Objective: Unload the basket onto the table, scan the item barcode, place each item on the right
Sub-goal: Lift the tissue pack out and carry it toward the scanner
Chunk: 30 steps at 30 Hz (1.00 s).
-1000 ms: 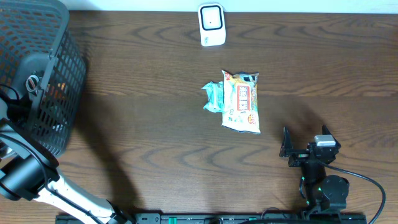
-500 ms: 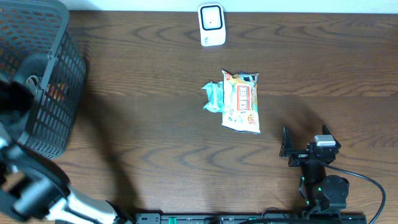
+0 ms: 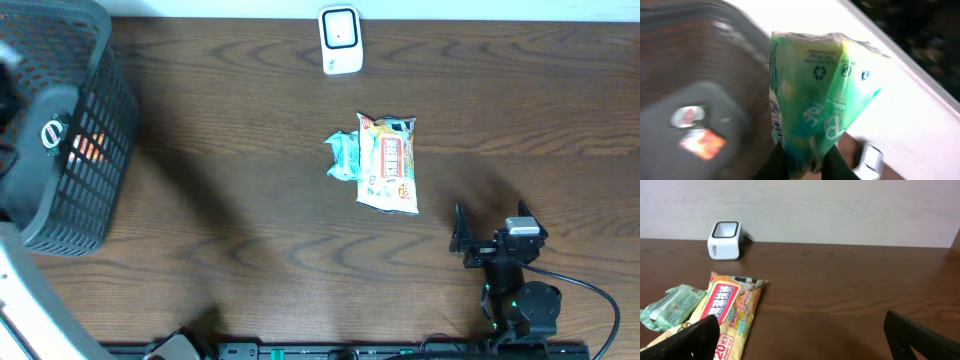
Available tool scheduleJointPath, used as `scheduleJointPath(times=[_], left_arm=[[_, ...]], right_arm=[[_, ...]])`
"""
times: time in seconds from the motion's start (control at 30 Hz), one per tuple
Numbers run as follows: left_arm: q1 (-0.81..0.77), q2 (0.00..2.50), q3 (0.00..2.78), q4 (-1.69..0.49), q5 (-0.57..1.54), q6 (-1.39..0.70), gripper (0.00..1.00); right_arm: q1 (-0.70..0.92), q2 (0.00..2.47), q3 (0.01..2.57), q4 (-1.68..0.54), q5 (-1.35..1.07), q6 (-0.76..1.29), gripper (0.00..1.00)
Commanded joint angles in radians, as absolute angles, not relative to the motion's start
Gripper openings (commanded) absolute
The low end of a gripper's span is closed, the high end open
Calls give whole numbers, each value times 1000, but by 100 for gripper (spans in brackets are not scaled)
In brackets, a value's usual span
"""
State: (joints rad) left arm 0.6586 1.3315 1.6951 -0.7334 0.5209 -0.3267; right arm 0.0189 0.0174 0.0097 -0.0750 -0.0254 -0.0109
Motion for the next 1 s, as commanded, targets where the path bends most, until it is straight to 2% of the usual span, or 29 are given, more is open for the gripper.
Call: scheduleJointPath(times=[0.0, 0.2, 0.4, 0.53, 0.73, 0.97], left_arm=[[503, 1342, 1702, -723, 603, -341, 7], [236, 1360, 1701, -746, 538, -199, 7], [-12, 1410, 1700, -866, 331, -191, 7], [-154, 1498, 1699, -941, 294, -191, 7], [-250, 1646, 1699, -950, 294, -191, 7], [-290, 1832, 1699, -965, 294, -192, 8]], right_arm=[[25, 14, 6, -77, -18, -9, 99], [25, 14, 6, -77, -18, -9, 99], [25, 14, 6, -77, -18, -9, 99], [25, 14, 6, -77, -18, -9, 99], [25, 14, 6, -77, -18, -9, 99], [25, 14, 6, -77, -18, -8, 99]])
